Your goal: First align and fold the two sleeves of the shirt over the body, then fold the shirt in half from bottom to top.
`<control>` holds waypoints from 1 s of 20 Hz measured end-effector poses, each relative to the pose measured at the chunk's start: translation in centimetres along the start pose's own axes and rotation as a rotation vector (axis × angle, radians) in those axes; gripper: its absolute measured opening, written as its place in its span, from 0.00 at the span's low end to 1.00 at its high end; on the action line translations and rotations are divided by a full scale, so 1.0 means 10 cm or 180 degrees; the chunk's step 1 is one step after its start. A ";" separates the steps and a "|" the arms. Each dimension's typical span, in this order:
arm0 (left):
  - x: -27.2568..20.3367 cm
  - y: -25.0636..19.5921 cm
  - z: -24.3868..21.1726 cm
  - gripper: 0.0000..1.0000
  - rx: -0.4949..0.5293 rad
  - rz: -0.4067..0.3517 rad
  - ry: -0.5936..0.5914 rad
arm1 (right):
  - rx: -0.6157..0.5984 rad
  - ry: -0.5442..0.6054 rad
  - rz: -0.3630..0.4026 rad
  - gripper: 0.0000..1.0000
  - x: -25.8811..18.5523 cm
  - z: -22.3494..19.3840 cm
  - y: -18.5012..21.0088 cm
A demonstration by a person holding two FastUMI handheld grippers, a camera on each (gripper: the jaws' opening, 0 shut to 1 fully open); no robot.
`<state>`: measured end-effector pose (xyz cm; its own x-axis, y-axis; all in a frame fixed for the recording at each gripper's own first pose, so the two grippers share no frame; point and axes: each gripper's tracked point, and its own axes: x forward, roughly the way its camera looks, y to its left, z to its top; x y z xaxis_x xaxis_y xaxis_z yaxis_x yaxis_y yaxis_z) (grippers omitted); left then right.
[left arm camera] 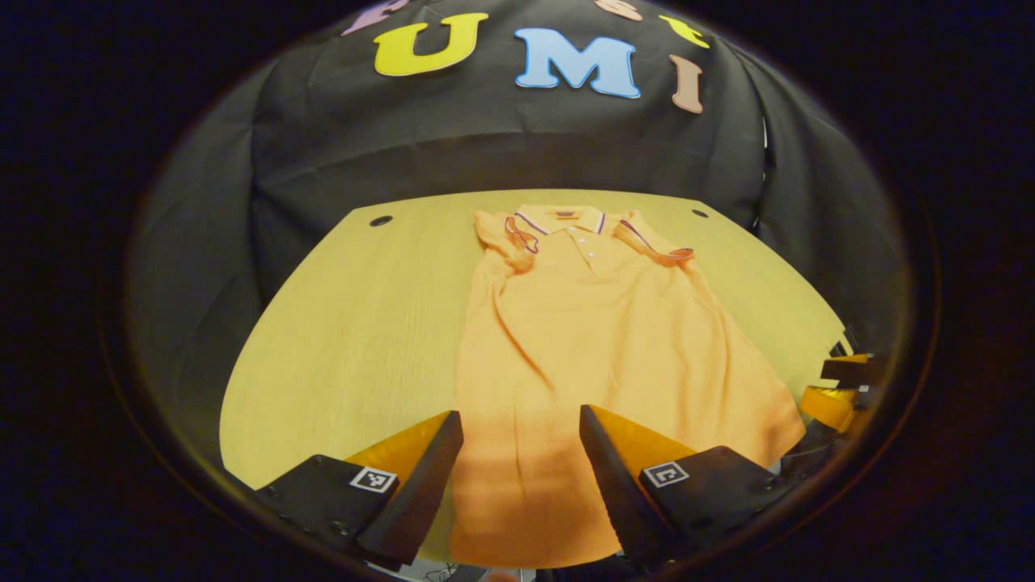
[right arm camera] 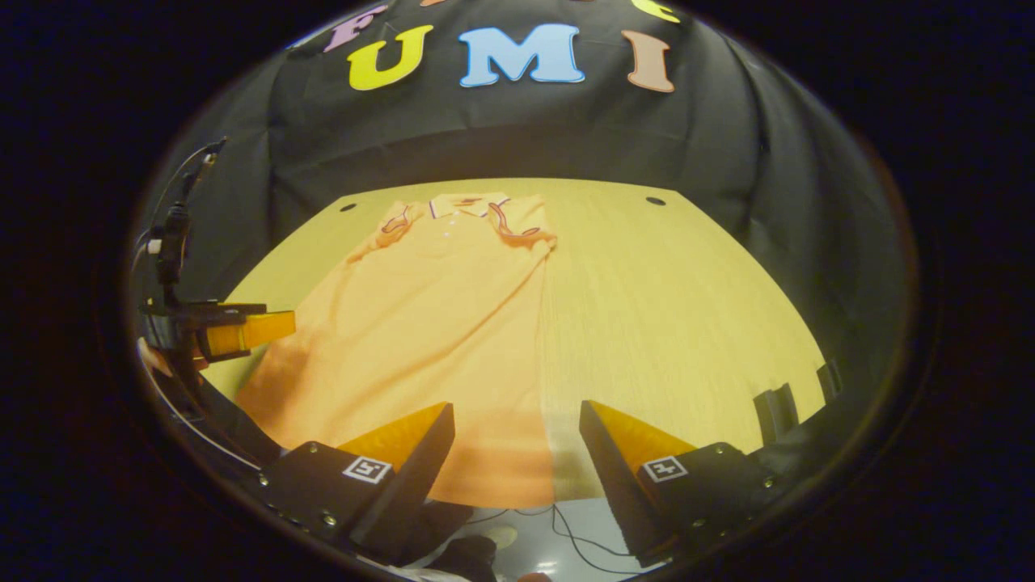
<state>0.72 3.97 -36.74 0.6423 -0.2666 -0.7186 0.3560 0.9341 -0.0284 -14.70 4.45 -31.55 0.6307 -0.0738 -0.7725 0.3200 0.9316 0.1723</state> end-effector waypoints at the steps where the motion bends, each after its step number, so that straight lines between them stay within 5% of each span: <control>1: -0.07 0.01 -0.10 0.96 0.0003 0.0001 0.0021 | 0.0001 0.0033 -0.0002 0.97 0.00 -0.05 0.00; 14: -0.50 0.19 -1.01 0.96 -0.0158 0.0051 0.0144 | -0.0001 0.0319 -0.0012 0.97 0.14 -0.50 0.02; 20: -0.44 0.10 -1.08 0.96 0.0071 0.0073 0.0066 | 0.0015 0.0257 -0.0066 0.98 0.17 -0.48 0.08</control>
<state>-9.08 8.63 -41.05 0.6364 -0.2400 -0.7331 0.3566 0.9343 0.0037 -16.79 6.81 -35.68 0.5648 -0.0639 -0.8228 0.3359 0.9285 0.1584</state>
